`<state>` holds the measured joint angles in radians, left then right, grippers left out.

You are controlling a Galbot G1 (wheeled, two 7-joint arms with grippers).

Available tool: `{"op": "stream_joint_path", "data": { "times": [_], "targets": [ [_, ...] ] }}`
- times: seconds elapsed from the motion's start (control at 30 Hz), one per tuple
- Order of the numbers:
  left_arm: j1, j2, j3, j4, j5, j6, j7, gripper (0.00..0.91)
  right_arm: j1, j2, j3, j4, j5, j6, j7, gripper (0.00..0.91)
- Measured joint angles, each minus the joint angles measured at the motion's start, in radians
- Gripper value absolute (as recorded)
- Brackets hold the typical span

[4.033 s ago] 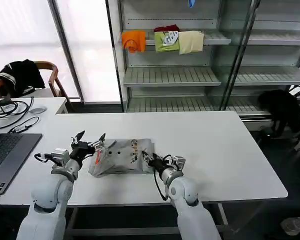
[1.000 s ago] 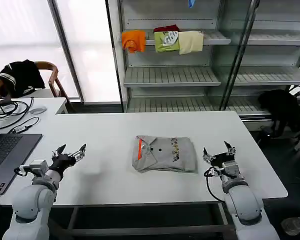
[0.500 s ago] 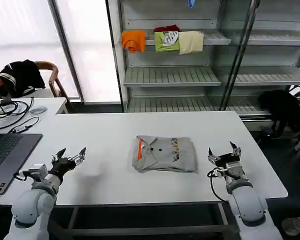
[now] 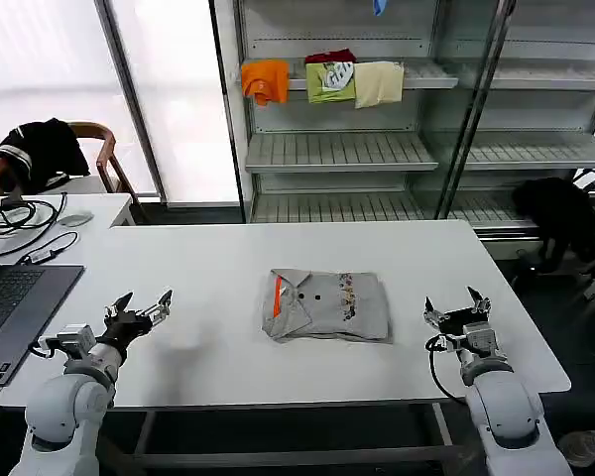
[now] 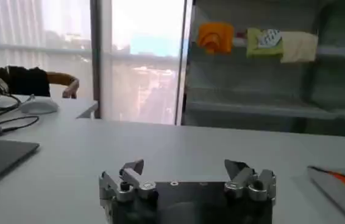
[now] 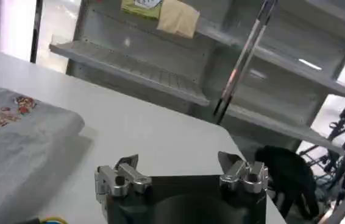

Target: Fold and organize the clothes.

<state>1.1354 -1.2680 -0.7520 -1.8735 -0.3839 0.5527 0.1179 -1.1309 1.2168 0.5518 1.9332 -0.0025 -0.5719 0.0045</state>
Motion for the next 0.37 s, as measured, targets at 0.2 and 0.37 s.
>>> {"op": "stream_joint_path", "data": {
  "times": [0.2,0.37],
  "targets": [
    [-0.001,-0.001,-0.002,-0.001,-0.014,-0.007,0.000,0.907,0.000,0.003,0.002,0.000,0.031,-0.005,0.007,0.907],
    [0.004,-0.002,0.002,-0.005,-0.033,-0.026,-0.007,0.907,-0.004,0.010,-0.007,0.000,0.055,-0.005,0.044,0.907]
  ]
}}
